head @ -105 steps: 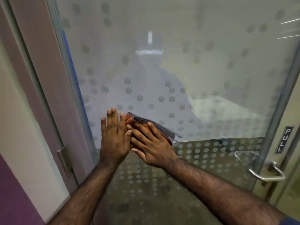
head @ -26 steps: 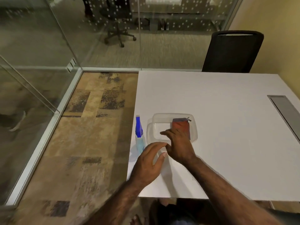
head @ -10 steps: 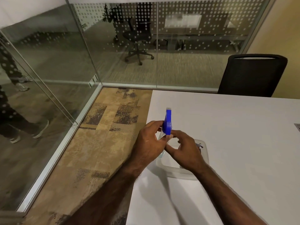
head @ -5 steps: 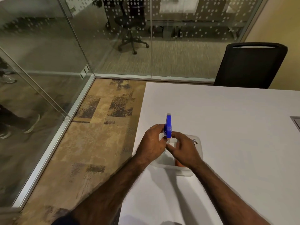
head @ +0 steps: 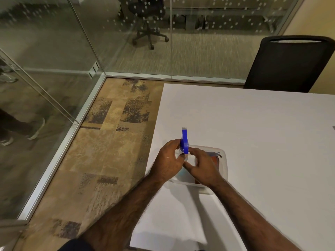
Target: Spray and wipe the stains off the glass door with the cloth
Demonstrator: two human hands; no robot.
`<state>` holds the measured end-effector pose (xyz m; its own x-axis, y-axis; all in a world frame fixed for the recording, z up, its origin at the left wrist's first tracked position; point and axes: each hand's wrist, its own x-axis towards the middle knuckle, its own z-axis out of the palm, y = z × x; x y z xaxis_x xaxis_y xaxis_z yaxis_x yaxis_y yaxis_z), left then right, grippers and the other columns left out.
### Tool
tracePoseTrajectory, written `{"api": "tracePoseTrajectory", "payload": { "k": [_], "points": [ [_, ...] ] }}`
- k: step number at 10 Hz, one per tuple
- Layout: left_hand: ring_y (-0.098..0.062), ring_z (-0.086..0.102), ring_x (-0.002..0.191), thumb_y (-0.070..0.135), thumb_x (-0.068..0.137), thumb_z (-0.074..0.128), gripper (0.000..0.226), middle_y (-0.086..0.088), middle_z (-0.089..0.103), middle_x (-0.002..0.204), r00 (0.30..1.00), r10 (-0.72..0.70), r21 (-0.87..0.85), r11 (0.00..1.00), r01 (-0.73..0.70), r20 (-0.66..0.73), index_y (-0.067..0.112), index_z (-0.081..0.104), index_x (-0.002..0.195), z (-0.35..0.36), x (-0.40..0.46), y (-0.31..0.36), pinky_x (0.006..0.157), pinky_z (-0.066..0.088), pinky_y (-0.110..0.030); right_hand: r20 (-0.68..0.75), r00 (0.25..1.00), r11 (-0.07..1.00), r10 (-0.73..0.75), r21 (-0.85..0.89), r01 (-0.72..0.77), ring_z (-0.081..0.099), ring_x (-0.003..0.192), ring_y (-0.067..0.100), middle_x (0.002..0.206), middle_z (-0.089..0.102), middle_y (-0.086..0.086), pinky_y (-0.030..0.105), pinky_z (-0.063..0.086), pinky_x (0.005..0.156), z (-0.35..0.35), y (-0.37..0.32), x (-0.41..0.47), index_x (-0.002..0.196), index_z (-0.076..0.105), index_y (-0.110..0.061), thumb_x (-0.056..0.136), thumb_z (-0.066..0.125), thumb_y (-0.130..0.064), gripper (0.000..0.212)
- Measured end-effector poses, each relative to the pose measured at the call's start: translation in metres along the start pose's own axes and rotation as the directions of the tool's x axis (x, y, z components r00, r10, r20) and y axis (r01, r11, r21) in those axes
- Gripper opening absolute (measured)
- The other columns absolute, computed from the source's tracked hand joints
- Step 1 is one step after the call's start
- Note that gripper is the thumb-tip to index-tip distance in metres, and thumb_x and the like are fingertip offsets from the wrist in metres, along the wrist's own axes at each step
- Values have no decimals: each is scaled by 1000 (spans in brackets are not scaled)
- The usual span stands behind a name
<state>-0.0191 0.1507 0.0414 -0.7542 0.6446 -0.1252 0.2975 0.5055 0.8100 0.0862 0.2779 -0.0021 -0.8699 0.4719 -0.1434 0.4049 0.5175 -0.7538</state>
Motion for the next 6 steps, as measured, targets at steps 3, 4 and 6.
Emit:
{"api": "tracePoseTrajectory", "payload": {
  "k": [3, 4, 6],
  "points": [
    [-4, 53, 121, 26, 95, 78, 54, 4, 64, 143, 999, -1, 24, 1000, 0, 32, 21, 58, 145, -8, -9, -2, 110, 45, -27, -15, 999, 998, -44, 45, 45, 59, 137, 8, 153, 64, -12, 36, 47, 118, 2, 2, -14, 154, 55, -33, 87, 76, -70, 80],
    [-11, 51, 138, 35, 96, 76, 63, 6, 55, 155, 999, -24, 89, 996, 21, 38, 25, 49, 152, -15, -15, -6, 114, 39, -25, -192, 981, 997, -25, -76, 11, 61, 129, 14, 142, 69, -8, 35, 44, 110, 5, 8, -22, 147, 61, -28, 79, 62, -91, 93],
    [-14, 41, 152, 60, 97, 63, 71, 11, 41, 167, 995, -97, 180, 979, 97, -5, 37, 37, 159, -27, -33, -19, 117, 32, -26, -382, 890, 962, -249, -205, 182, 56, 93, 8, 95, 65, -15, 35, 50, 88, 12, 12, -45, 100, 72, -25, 88, 71, -77, 53]
  ]
}}
